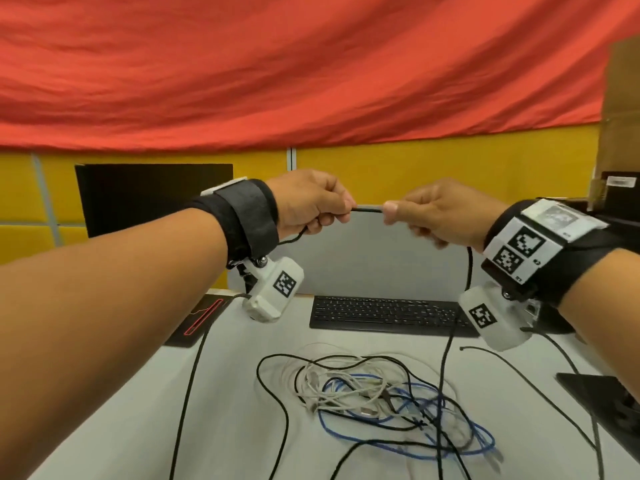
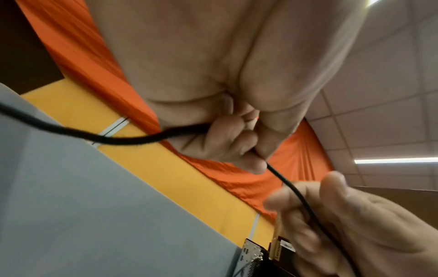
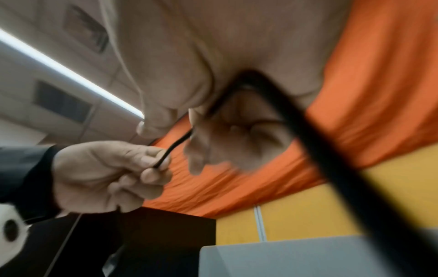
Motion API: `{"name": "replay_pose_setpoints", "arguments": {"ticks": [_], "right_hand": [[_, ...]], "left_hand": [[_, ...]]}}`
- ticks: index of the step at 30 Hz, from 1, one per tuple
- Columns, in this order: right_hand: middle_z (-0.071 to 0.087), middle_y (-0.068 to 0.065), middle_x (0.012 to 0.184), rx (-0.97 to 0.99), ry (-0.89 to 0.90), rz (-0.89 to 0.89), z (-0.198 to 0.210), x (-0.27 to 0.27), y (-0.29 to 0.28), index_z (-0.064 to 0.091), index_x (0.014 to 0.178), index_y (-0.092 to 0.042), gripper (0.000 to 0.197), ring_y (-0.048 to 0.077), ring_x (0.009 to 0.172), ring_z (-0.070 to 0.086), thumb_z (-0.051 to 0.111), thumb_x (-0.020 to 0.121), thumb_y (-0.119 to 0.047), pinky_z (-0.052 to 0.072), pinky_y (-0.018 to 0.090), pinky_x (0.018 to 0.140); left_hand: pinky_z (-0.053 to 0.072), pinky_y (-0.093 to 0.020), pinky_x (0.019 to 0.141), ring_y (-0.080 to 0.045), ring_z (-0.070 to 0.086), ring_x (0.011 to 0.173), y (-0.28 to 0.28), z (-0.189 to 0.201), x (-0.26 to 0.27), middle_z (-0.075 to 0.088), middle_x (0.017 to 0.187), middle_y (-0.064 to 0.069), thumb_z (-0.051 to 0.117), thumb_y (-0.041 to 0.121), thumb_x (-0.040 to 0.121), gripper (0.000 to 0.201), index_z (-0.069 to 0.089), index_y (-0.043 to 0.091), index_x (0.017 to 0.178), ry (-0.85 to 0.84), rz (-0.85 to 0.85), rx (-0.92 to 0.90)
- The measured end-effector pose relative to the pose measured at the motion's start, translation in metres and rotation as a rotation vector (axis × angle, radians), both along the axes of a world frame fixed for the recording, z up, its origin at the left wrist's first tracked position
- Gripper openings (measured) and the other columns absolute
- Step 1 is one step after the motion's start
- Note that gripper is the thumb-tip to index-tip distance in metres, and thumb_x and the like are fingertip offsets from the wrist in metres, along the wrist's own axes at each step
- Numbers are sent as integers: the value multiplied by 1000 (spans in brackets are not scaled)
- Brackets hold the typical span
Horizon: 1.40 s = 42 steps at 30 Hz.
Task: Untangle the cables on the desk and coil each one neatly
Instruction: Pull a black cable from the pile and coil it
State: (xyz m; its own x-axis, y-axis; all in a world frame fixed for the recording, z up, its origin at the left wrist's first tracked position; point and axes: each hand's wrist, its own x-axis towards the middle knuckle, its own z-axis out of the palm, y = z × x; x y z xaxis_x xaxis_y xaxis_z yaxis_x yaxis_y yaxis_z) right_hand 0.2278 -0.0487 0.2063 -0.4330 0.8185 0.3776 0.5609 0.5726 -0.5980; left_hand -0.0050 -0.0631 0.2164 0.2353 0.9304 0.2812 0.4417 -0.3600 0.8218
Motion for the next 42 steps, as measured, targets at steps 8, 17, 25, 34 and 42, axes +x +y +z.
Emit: {"name": "replay_pose_setpoints", "arguments": {"ticks": [8,17,25,34,42], "right_hand": [[45,-8,49,-21,147,-70,6,2,13,77,82,-15,23,14,46,34,65,92,-33,29,24,43],[68,-11,113,123,-667,-199,3,-11,-10,61,128,-26,63,8,100,63,65,78,-65,49,29,83],[56,-20,46,204,-177,-116,-8,-22,-4,75,84,-23,19,-6,45,50,64,92,-36,31,9,39],[55,-12,63,476,45,-249,-11,-21,18,72,87,-18,17,4,60,48,65,92,-32,33,25,55],[64,2,69,335,-39,-93,-42,-38,9,66,82,-20,21,21,66,59,53,97,-26,49,35,65]], "left_hand": [[40,-20,50,-7,45,53,0,-10,-5,54,65,5,51,18,103,16,66,12,99,6,-70,-91],[46,-22,53,-1,48,55,-1,-46,-7,52,61,16,53,40,100,22,66,25,91,470,98,72],[34,-22,45,-8,36,49,-2,-41,3,42,61,6,52,30,103,24,64,14,89,-27,-85,-41],[54,-30,65,-15,57,62,-21,-50,10,55,69,0,41,21,106,27,60,12,91,-399,-350,-283],[54,-25,58,-15,63,63,-36,-44,25,61,70,-1,46,18,102,17,61,10,100,-773,-489,-216]]}}
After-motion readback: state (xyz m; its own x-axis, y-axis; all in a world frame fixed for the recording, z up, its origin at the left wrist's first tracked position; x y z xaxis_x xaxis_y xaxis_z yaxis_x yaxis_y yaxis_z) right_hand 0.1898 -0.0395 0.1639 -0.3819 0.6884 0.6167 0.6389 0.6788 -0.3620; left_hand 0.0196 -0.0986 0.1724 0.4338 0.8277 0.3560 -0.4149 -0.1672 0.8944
